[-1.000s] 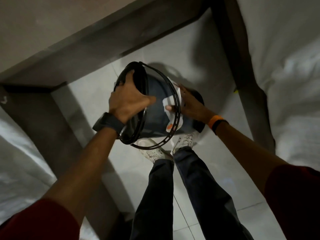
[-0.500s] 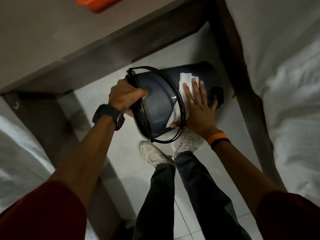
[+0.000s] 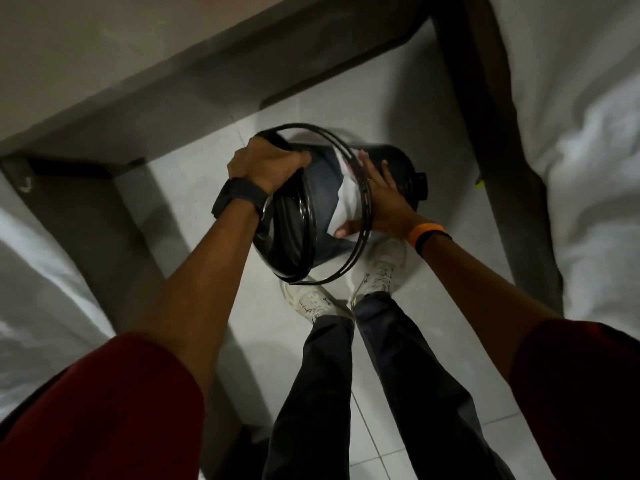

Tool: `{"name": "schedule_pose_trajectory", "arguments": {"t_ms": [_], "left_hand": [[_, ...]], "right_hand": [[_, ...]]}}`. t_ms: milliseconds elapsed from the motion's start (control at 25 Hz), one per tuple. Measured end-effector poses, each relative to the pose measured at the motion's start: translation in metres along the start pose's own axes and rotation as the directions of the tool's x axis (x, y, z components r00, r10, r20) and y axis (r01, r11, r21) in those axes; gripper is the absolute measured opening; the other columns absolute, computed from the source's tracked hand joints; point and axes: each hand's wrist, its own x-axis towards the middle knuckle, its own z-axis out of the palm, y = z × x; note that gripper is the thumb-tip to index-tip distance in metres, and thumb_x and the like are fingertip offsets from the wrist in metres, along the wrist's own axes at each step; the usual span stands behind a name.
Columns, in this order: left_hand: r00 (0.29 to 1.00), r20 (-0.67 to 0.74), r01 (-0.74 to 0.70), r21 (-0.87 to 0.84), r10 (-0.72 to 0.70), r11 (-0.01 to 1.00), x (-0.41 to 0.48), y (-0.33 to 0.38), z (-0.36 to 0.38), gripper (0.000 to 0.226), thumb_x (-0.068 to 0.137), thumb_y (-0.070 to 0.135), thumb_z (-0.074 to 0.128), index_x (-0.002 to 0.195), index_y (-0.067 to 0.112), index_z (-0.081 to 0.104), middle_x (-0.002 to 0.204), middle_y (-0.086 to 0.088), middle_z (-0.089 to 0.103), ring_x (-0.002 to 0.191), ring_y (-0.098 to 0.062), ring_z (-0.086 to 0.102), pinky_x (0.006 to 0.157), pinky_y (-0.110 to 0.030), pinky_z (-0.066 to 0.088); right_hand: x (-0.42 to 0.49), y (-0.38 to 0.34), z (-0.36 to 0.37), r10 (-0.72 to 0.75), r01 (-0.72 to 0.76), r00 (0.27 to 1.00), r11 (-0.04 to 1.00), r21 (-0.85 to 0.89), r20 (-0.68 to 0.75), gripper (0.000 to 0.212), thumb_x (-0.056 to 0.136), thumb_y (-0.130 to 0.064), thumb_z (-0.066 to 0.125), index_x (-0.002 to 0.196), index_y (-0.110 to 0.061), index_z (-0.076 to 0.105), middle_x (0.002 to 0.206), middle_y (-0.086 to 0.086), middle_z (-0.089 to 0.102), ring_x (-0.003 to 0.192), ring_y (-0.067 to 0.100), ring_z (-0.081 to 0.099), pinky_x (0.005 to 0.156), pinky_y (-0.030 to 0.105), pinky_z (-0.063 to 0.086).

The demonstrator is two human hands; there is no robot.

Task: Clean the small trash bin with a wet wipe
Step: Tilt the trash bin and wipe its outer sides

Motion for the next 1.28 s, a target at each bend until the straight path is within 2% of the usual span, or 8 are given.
{"name": "schedule_pose_trajectory", "arguments": {"t_ms": [160,240,320,400,480,640,880,1280], "left_hand": [[0.964,0.030,-0.262,-0.085,0.266,0.961,-0.030,-0.030,0.029,0.107,0.067,0.049,0.085,0.154,0.021,0.030,0.157,-0.009,0.041,0.143,-0.027,0.042,0.111,-0.029,0.037],[0.907,0.147,-0.405,0.036,0.396,0.914,-0.042,-0.050,0.045,0.121,0.072,0.032,0.086,0.160,0.024,0.002,0.169,-0.010,0.003,0.155,-0.031,0.013,0.124,-0.050,0.024],[0.900,0.132,-0.432,0.126,0.416,0.893,-0.037,-0.065,0.047,0.121,0.077,0.025,0.081,0.159,0.027,-0.007,0.169,-0.012,-0.006,0.153,-0.039,0.018,0.118,-0.061,0.030],[0.913,0.083,-0.408,0.248,0.400,0.879,-0.030,-0.063,0.043,0.119,0.077,0.030,0.078,0.159,0.026,-0.007,0.168,-0.018,0.006,0.142,-0.048,0.036,0.111,-0.059,0.041],[0.924,0.053,-0.376,0.314,0.379,0.872,-0.024,-0.052,0.039,0.117,0.075,0.039,0.077,0.159,0.025,-0.001,0.158,-0.023,0.033,0.128,-0.048,0.051,0.106,-0.054,0.047],[0.970,0.055,-0.242,0.209,0.236,0.947,-0.011,-0.030,0.017,0.091,0.063,0.044,0.075,0.145,0.022,0.041,0.122,-0.013,0.068,0.107,-0.038,0.065,0.088,-0.041,0.057],[0.983,0.168,-0.088,0.050,0.079,0.995,-0.018,-0.028,-0.006,0.047,0.061,0.031,0.074,0.105,0.017,0.069,0.093,-0.009,0.075,0.086,-0.030,0.073,0.066,-0.050,0.065],[0.988,0.122,-0.100,0.072,0.091,0.992,-0.026,-0.019,-0.004,0.053,0.060,0.038,0.073,0.107,0.015,0.067,0.096,-0.010,0.074,0.088,-0.032,0.071,0.075,-0.048,0.064]], "right_hand": [[0.004,0.014,-0.026,-0.023,0.036,0.993,0.993,0.114,-0.113,0.141,0.059,-0.045,0.093,0.159,-0.007,0.001,0.167,0.019,0.011,0.156,0.035,0.011,0.126,0.055,0.011],[0.009,0.020,-0.035,-0.006,0.020,0.996,0.988,0.154,-0.090,0.138,0.061,-0.040,0.094,0.159,-0.006,0.004,0.166,0.019,0.014,0.155,0.035,0.014,0.127,0.050,0.015],[0.016,0.018,-0.039,-0.030,0.038,0.998,0.992,0.118,-0.064,0.133,0.062,-0.041,0.093,0.157,0.000,0.010,0.161,0.022,0.026,0.151,0.036,0.027,0.125,0.047,0.022],[0.022,0.012,-0.040,-0.077,0.080,0.995,0.996,0.040,-0.062,0.136,0.061,-0.049,0.092,0.157,0.001,0.009,0.157,0.023,0.032,0.147,0.036,0.033,0.122,0.048,0.026],[0.024,-0.004,-0.031,-0.068,0.067,0.997,0.997,-0.022,-0.040,0.141,0.059,-0.065,0.085,0.160,-0.013,0.002,0.166,0.017,0.014,0.154,0.035,0.017,0.123,0.058,0.019],[0.003,-0.039,0.011,-0.158,0.142,0.986,0.967,-0.211,-0.059,0.140,0.053,-0.088,0.065,0.160,-0.026,0.000,0.170,0.011,-0.003,0.156,0.038,-0.002,0.113,0.080,0.010],[-0.028,-0.007,0.009,-0.126,0.096,0.990,0.931,-0.351,-0.065,0.146,0.044,-0.096,0.058,0.158,-0.034,-0.008,0.170,0.004,-0.007,0.156,0.039,-0.006,0.110,0.082,0.002],[-0.031,-0.001,-0.017,0.075,-0.068,0.997,0.884,-0.463,-0.003,0.146,0.048,-0.100,0.052,0.160,-0.016,0.007,0.170,0.008,0.003,0.157,0.036,0.000,0.111,0.082,0.010]]}}
